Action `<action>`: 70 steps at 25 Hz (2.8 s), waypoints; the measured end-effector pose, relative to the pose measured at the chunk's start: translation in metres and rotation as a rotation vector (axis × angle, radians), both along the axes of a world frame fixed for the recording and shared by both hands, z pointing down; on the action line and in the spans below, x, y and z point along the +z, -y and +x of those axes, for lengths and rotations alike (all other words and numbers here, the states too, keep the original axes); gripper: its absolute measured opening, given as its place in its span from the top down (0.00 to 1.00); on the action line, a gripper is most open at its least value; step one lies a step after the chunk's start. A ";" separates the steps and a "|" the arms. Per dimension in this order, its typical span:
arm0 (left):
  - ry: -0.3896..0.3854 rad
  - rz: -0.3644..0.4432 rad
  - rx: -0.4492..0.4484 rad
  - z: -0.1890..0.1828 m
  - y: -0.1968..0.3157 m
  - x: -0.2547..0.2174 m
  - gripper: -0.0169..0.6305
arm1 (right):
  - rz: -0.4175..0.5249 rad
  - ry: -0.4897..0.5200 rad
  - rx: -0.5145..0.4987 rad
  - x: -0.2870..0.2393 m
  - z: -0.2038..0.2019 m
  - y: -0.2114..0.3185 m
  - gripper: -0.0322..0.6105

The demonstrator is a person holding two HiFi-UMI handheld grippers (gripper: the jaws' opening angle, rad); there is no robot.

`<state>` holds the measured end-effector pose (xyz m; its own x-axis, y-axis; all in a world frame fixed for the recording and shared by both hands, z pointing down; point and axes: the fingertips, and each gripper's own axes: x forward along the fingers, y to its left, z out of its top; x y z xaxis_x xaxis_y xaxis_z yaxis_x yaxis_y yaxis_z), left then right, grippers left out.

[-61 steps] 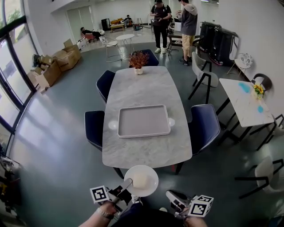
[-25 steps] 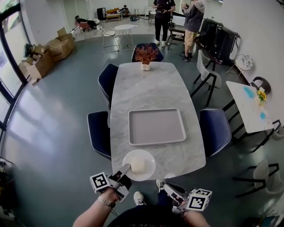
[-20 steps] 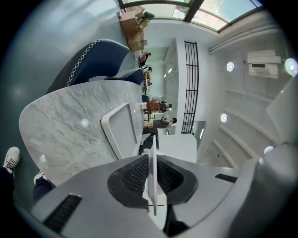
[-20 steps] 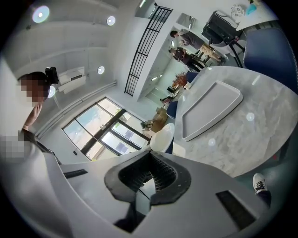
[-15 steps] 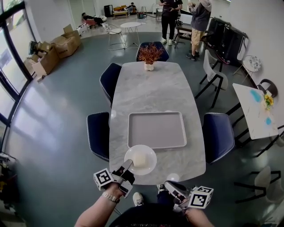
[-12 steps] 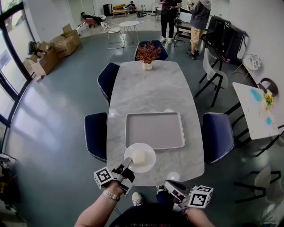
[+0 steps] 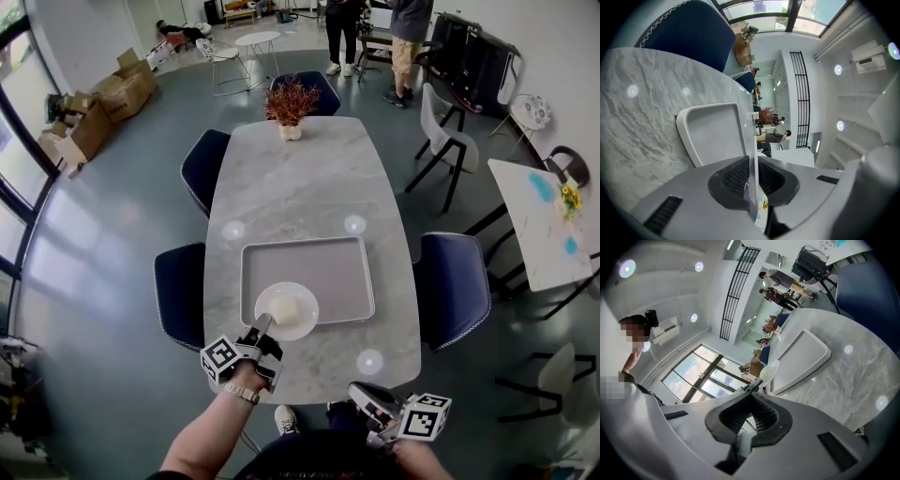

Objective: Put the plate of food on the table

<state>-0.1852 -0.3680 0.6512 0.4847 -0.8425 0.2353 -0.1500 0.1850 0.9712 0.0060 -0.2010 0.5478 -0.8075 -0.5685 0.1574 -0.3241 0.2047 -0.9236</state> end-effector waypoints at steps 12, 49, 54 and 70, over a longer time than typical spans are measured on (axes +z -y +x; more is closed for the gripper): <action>0.107 -0.118 -0.052 0.020 0.064 0.048 0.92 | -0.085 0.031 0.058 0.026 0.045 0.024 0.93; 0.464 -0.222 -0.023 0.030 0.104 0.088 0.92 | -0.148 0.080 0.071 0.051 0.076 0.046 0.93; 0.597 -0.205 0.023 0.027 0.106 0.084 0.88 | -0.148 0.087 0.065 0.052 0.074 0.048 0.93; 0.816 -0.118 -0.039 -0.027 0.088 0.058 0.81 | -0.143 0.095 0.018 0.053 0.060 0.054 0.93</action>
